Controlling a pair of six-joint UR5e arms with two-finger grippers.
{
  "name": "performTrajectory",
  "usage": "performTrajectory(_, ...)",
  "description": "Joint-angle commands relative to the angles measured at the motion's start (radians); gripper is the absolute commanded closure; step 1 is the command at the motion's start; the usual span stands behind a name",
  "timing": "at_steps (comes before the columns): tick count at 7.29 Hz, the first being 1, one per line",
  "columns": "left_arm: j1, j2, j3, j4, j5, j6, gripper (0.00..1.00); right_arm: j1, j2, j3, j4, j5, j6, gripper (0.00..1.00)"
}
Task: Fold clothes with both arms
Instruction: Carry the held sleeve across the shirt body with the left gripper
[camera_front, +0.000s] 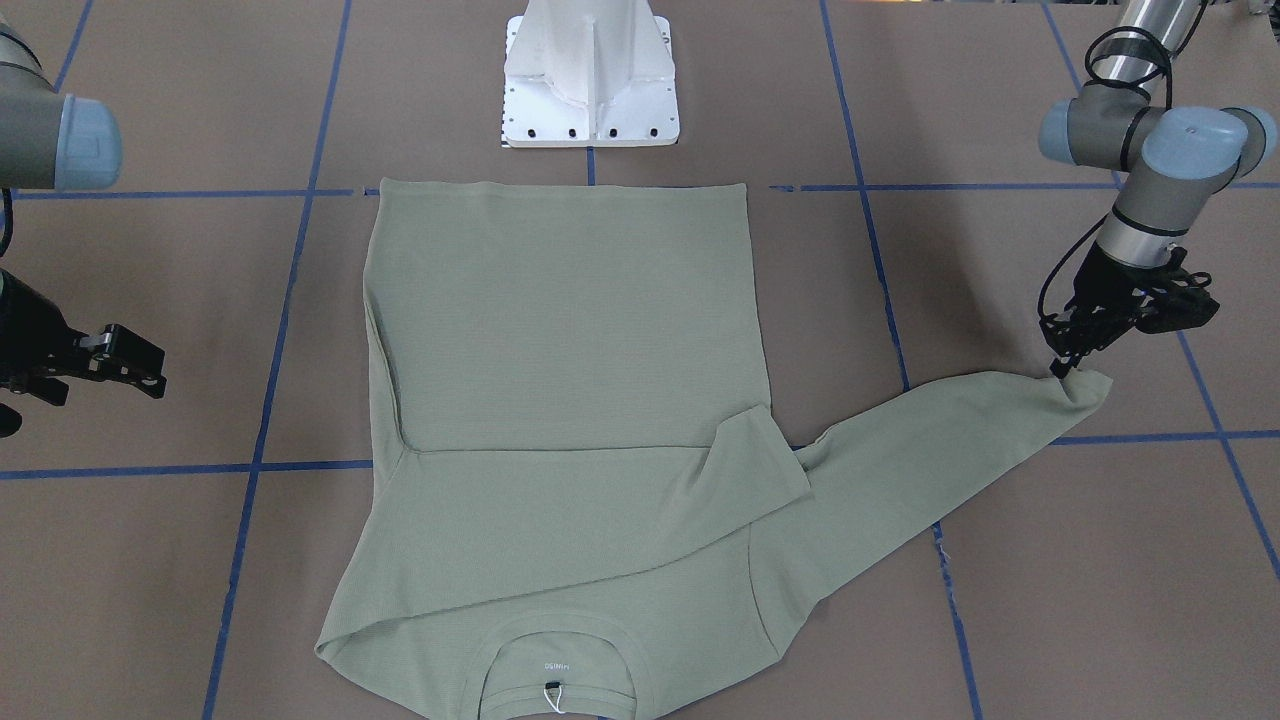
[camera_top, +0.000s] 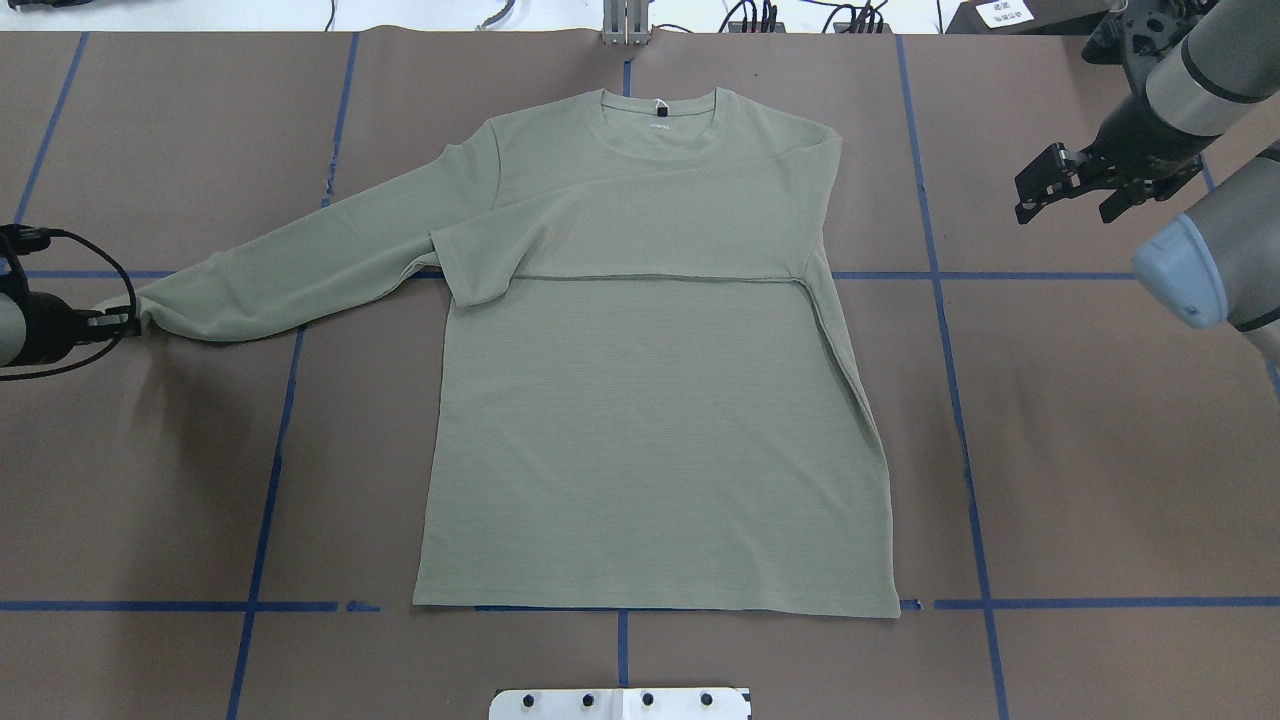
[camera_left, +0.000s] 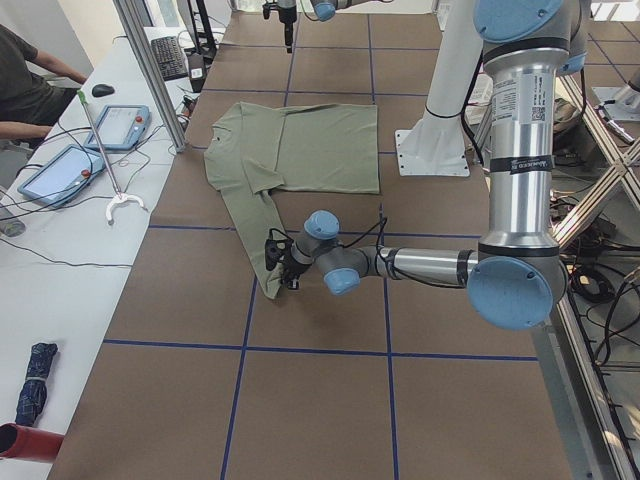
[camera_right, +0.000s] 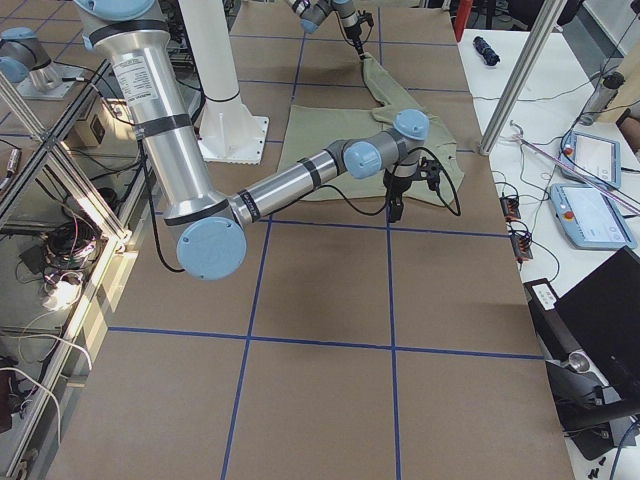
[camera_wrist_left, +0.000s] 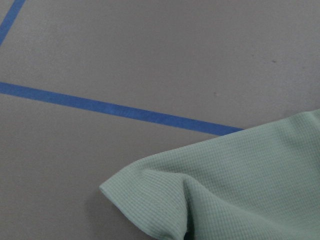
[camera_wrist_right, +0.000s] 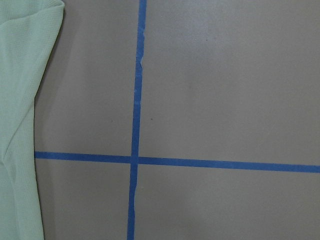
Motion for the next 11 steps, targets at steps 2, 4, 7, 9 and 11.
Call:
performTrajectory(2, -0.02, -0.223, -0.095, 0.284, -0.005, 0.005, 1.0, 0.025, -0.142, 0.119, -0.001, -0.002, -0.012, 0.0)
performTrajectory(4, -0.017, -0.45, -0.096, 0.507, -0.002, 0.005, 1.0, 0.051, -0.25, 0.176, 0.001, -0.003, -0.04, 0.0)
performTrajectory(7, -0.005, -0.731, -0.057, 0.733, -0.002, -0.008, 1.0, 0.085, -0.342, 0.178, 0.001, -0.008, -0.133, 0.0)
performTrajectory(9, 0.064, -1.028, 0.119, 0.779, -0.005, -0.146, 1.0, 0.094, -0.358, 0.178, 0.001, -0.006, -0.146, 0.0)
performTrajectory(11, 0.212, -1.148, 0.157, 0.782, 0.013, -0.303, 1.0, 0.094, -0.358, 0.173, 0.001, -0.008, -0.147, 0.0)
